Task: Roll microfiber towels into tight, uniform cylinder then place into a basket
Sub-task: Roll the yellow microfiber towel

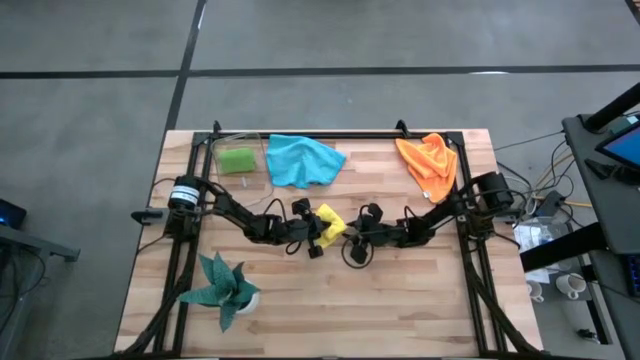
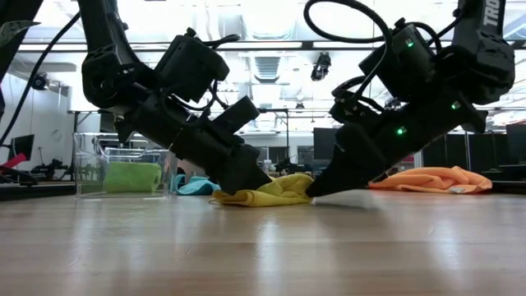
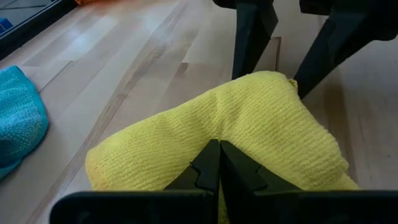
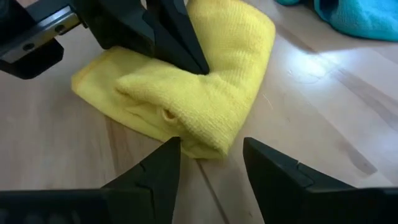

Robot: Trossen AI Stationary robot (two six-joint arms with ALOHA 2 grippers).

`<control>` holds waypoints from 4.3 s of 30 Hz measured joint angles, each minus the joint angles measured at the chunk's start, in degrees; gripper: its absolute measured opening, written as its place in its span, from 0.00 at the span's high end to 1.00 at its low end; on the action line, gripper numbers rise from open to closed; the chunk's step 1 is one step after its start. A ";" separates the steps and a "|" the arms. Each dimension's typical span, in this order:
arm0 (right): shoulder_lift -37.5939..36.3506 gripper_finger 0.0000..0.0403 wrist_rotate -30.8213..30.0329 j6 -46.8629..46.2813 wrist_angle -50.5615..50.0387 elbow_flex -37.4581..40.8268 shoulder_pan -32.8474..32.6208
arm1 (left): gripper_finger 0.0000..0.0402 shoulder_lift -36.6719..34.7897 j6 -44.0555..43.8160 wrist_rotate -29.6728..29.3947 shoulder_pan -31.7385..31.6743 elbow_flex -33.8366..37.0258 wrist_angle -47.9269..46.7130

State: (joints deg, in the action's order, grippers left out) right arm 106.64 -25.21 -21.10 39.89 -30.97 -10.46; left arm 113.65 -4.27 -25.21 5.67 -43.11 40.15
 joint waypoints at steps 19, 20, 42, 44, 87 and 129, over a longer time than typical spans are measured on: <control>-0.33 0.82 -1.74 0.71 -0.34 -0.30 0.48 | 1.00 -0.02 -0.09 0.02 -0.02 0.00 -0.05; -0.32 0.86 -1.73 0.60 -0.41 -0.30 0.49 | 1.00 -0.02 -0.09 0.03 -0.02 0.00 -0.05; -0.38 0.98 -9.42 9.88 -11.68 -5.89 0.61 | 1.00 -7.00 1.01 0.12 0.44 2.87 0.76; -0.40 0.98 -9.53 10.80 -13.85 -7.13 0.61 | 1.00 -5.62 0.11 0.90 0.44 2.88 1.05; -0.46 0.98 -10.84 32.22 -20.03 -14.50 -7.39 | 1.00 1.40 0.19 -0.46 0.07 0.53 1.87; -0.51 0.98 -10.24 35.11 -19.97 -16.15 -6.40 | 1.00 -2.01 -2.85 -2.65 -0.13 -1.43 -9.00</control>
State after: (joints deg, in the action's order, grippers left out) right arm 106.13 -35.45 14.01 19.92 -47.12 -16.86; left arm 111.63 -7.12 -27.86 5.55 -44.54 31.14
